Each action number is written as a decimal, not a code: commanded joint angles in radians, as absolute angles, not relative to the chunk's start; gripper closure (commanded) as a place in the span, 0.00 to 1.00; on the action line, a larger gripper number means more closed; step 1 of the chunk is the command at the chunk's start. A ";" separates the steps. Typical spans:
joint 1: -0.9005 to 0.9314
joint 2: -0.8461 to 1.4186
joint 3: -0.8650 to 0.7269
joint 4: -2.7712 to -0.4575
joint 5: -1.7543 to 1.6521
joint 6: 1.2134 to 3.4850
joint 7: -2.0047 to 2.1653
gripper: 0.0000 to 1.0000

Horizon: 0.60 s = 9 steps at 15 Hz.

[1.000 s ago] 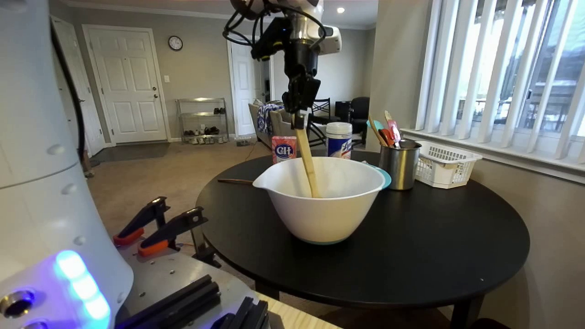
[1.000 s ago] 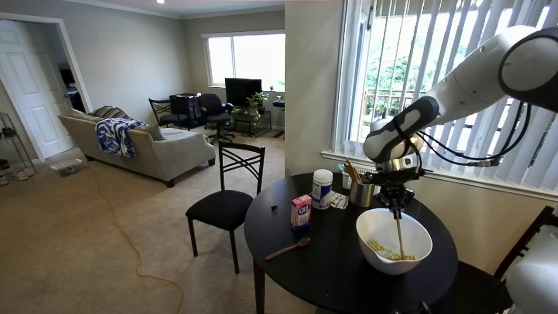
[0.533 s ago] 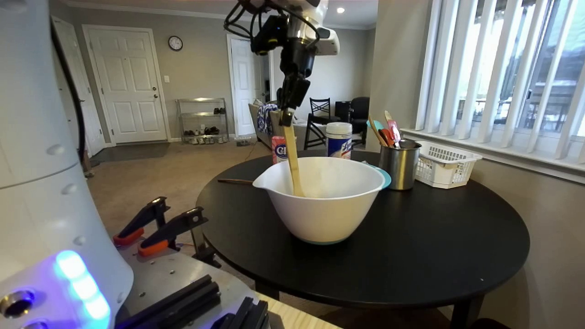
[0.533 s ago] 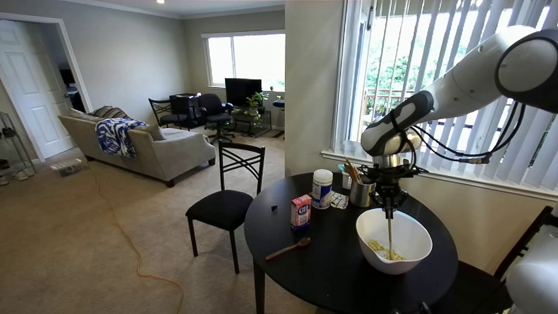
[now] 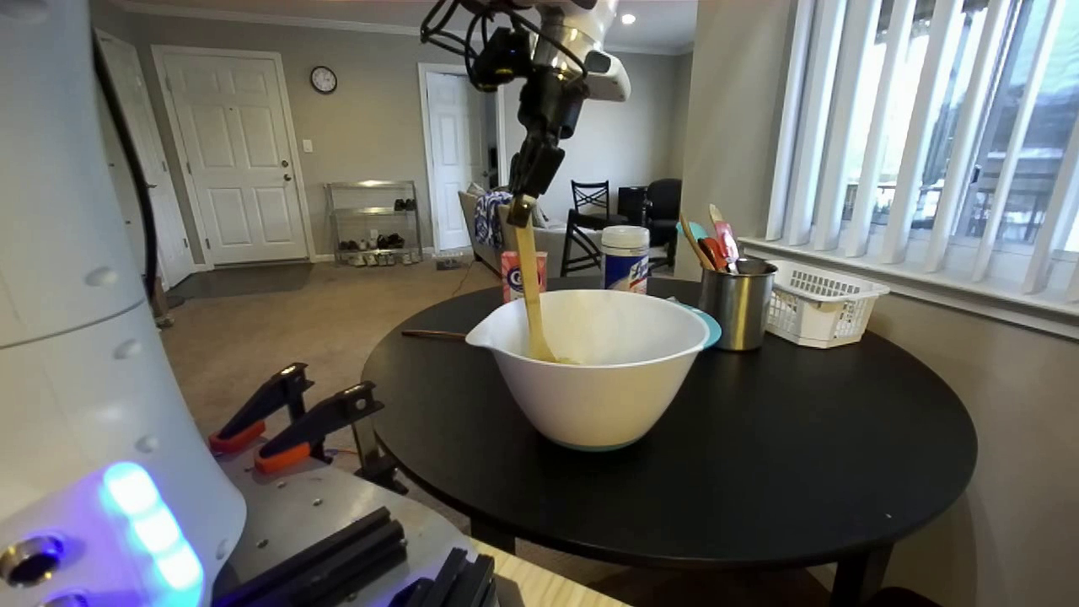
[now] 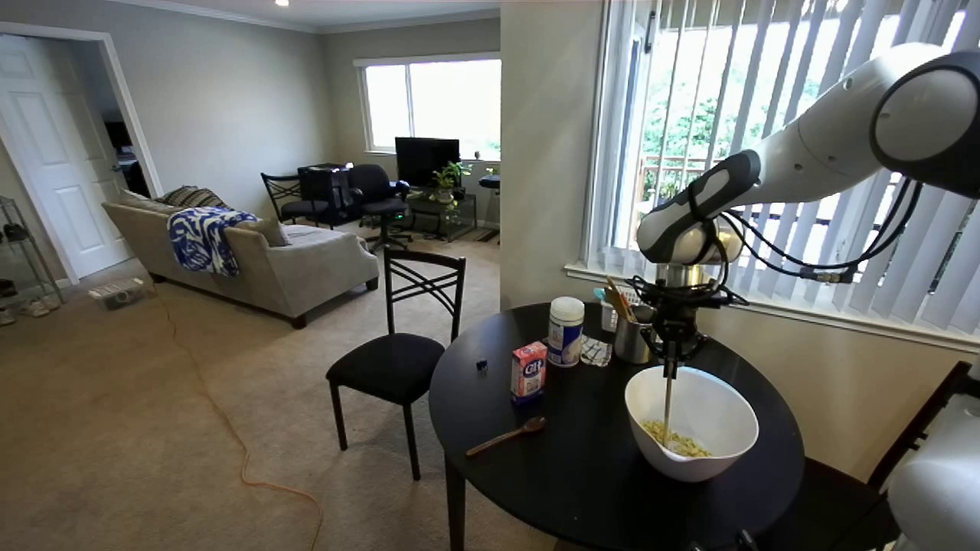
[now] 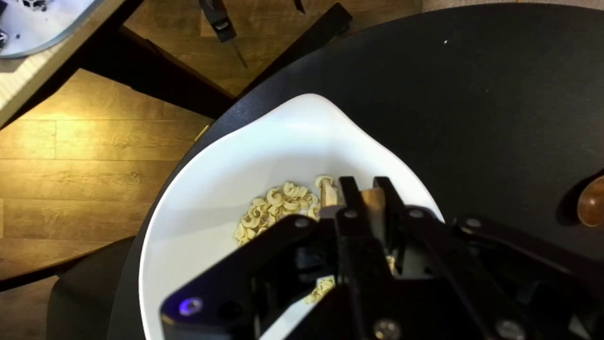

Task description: Use the wooden fork to stir in the bowl

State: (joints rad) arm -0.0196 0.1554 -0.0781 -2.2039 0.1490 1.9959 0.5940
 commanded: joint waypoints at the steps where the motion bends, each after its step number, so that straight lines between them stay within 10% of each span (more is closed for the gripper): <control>1: -0.038 0.155 -0.075 -2.226 0.242 2.061 0.548 0.97; 9: -0.033 0.157 -0.084 -2.264 0.248 2.212 0.596 0.97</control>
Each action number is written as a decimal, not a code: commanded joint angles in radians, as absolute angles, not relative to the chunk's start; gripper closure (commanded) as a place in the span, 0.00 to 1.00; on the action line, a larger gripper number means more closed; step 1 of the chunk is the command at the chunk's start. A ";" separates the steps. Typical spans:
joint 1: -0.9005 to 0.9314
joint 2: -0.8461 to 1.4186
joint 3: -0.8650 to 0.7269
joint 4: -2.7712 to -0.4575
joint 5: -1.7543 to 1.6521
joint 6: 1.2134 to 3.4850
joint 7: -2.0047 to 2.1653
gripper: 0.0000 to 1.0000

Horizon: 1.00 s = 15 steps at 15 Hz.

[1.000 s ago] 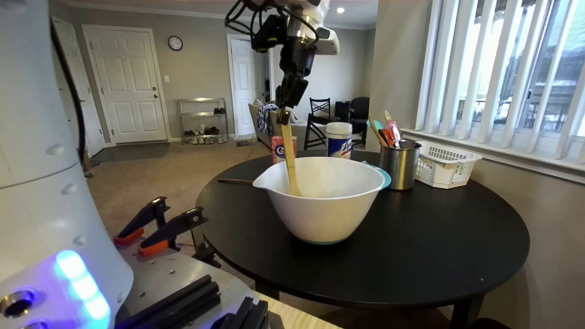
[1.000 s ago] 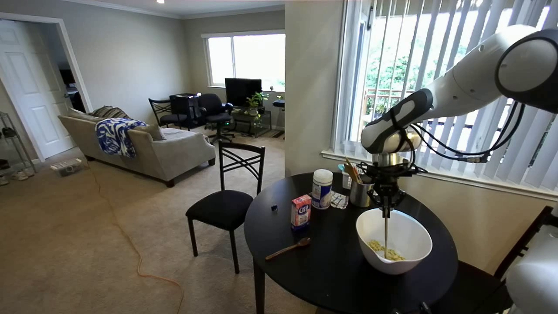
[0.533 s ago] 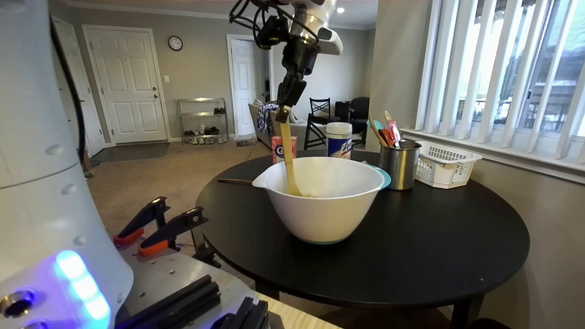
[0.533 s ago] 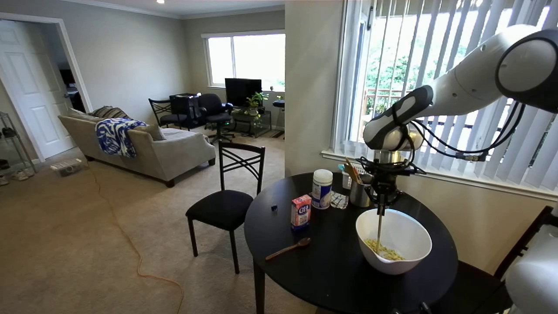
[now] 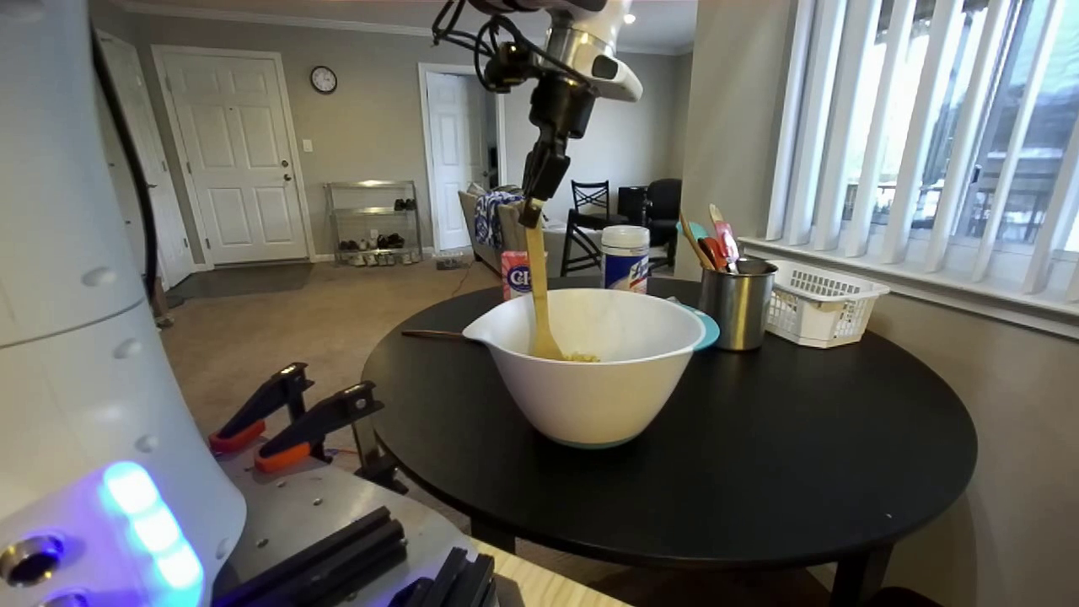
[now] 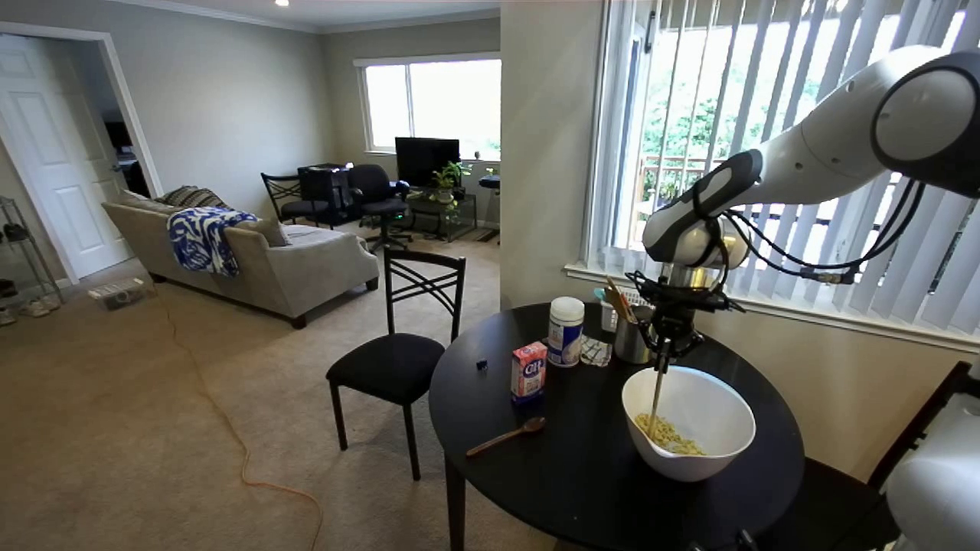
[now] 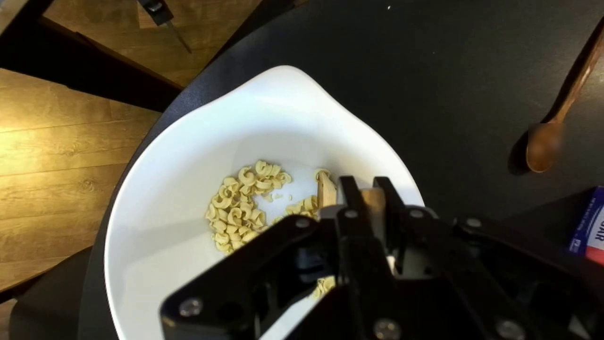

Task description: Use the wooden fork to stir in the bowl

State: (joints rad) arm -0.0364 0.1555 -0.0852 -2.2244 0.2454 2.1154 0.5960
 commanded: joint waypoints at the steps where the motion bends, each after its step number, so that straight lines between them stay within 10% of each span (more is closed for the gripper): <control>1: -0.032 0.155 -0.085 -2.268 0.239 2.221 0.603 0.97; 15: -0.002 0.159 -0.163 -2.330 -0.201 2.527 0.963 0.97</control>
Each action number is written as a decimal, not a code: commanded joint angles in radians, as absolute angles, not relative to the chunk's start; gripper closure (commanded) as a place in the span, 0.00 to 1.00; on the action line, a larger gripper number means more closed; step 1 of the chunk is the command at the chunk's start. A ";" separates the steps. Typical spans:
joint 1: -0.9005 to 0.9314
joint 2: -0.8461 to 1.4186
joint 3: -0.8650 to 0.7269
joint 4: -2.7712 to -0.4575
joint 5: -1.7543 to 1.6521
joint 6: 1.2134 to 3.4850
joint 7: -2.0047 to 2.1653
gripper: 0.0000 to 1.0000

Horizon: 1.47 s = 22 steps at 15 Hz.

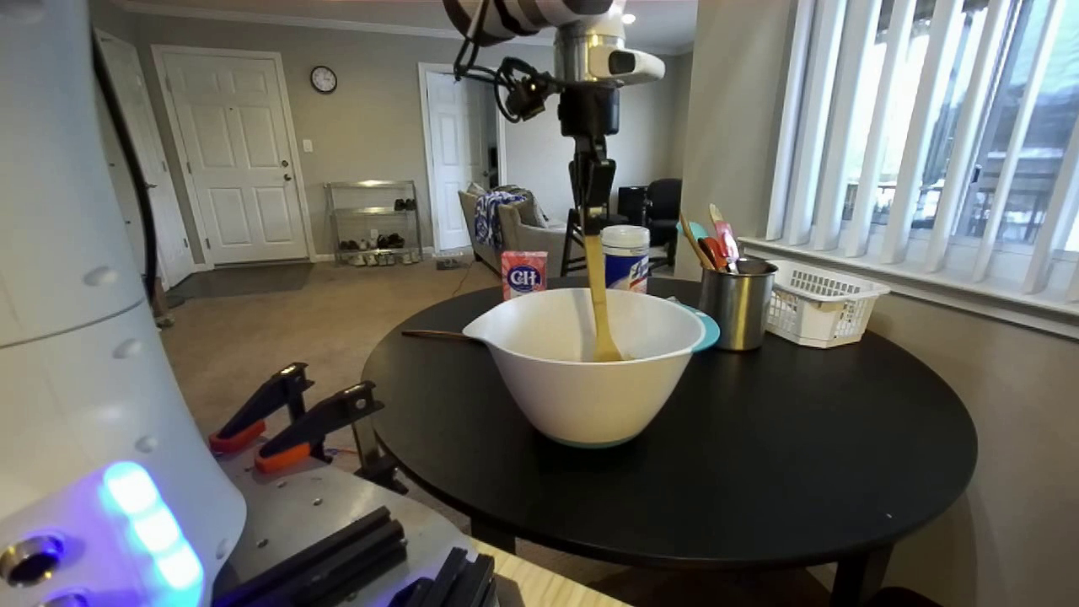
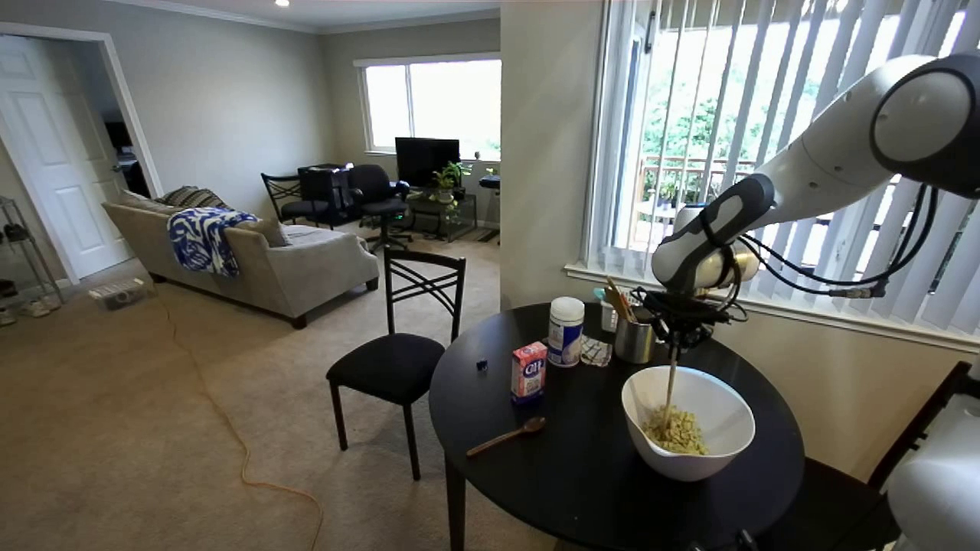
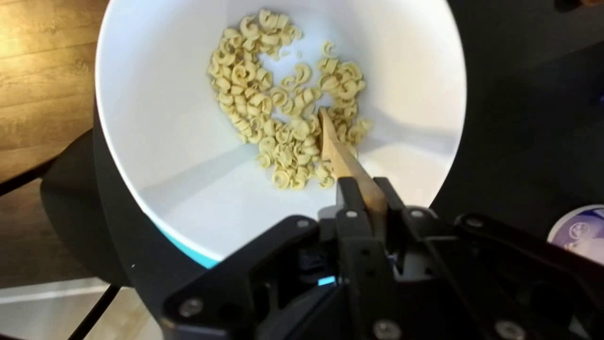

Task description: Use the wooden fork to stir in the bowl

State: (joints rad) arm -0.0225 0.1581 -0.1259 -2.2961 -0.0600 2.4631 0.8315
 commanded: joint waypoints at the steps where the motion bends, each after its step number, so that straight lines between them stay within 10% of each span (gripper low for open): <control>1: 0.001 0.159 -0.172 -2.331 -0.255 2.527 1.010 0.97; 22: -0.018 0.176 -0.082 -2.230 0.081 2.037 0.741 0.97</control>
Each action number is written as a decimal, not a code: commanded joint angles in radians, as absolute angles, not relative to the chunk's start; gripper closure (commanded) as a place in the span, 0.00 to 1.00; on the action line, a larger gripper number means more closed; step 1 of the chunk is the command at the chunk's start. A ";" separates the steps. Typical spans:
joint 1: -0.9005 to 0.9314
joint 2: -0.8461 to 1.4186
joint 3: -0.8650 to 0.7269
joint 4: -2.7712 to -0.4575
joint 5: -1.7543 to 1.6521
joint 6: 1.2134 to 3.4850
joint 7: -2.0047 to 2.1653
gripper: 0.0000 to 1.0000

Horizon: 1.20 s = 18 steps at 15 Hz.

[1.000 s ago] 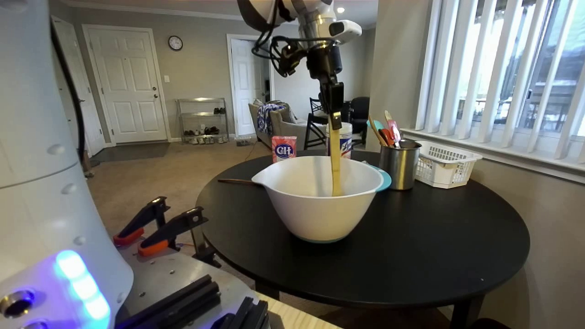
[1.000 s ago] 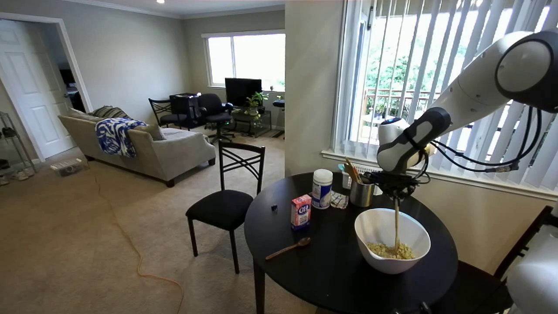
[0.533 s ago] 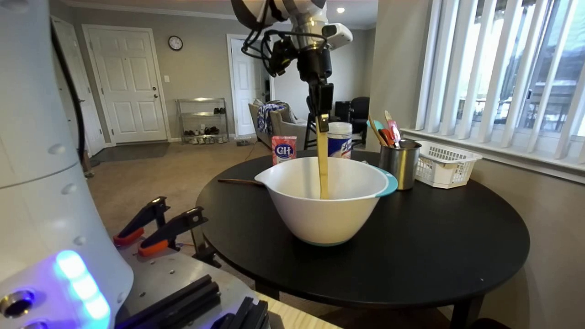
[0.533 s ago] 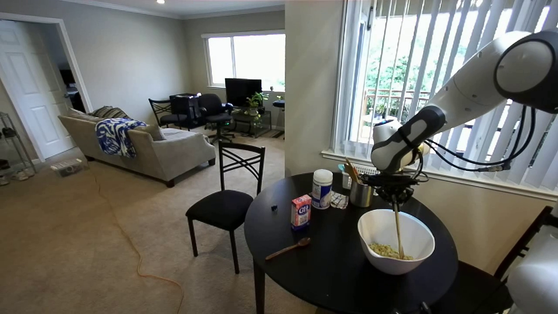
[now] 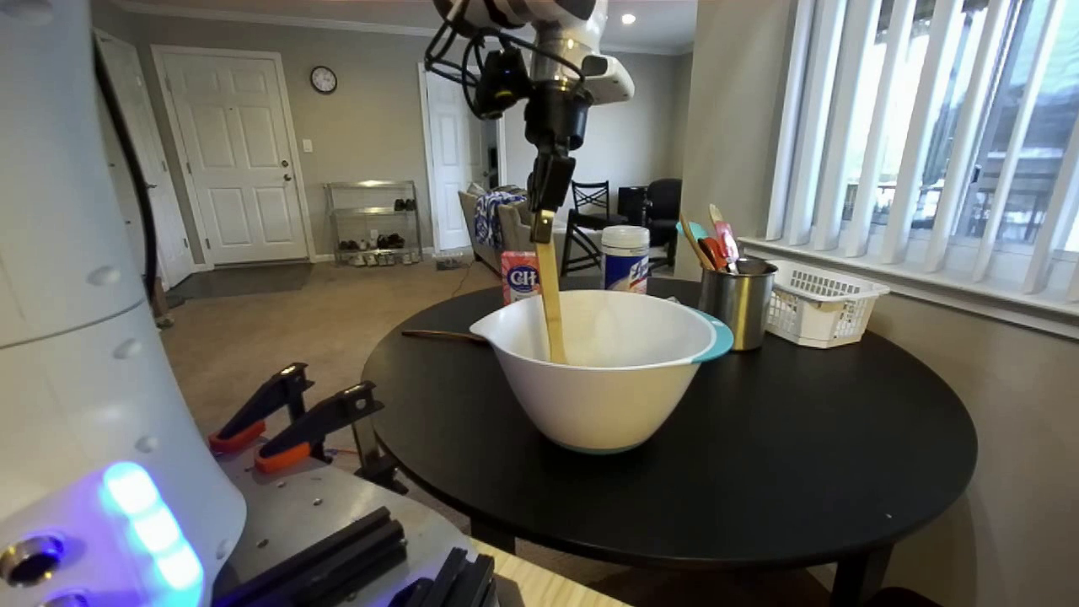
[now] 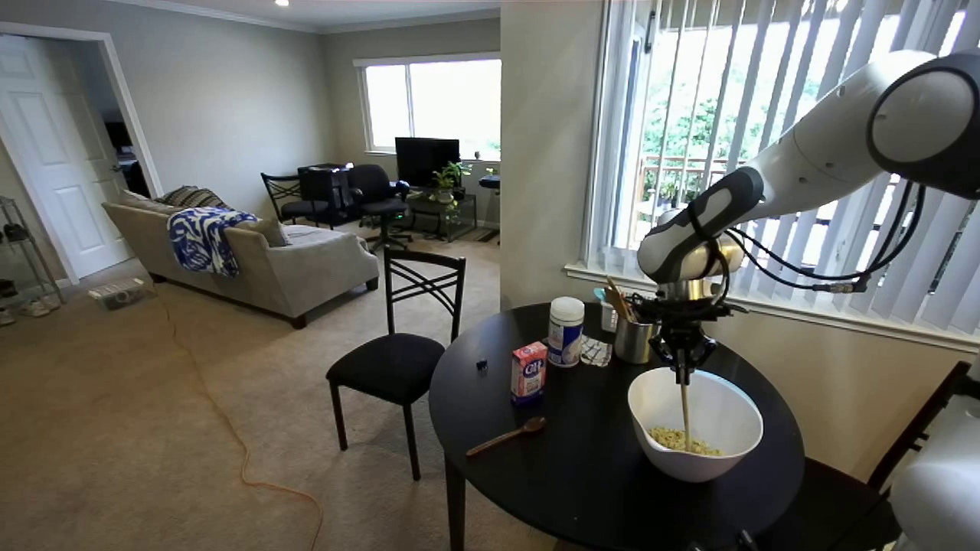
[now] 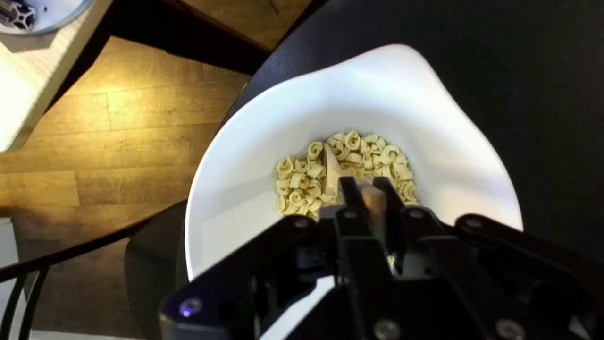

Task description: Use the wooden fork to stir in the bowl

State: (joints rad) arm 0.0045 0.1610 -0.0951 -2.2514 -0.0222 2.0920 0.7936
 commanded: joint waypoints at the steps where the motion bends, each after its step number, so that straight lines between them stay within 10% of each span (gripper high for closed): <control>1: -0.023 0.181 -0.084 -2.223 0.123 2.033 0.744 0.97; 18: -0.062 0.170 -0.104 -2.272 0.353 2.312 0.748 0.97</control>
State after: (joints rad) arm -0.0649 0.1815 -0.1050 -2.2289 0.3577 2.2219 0.7775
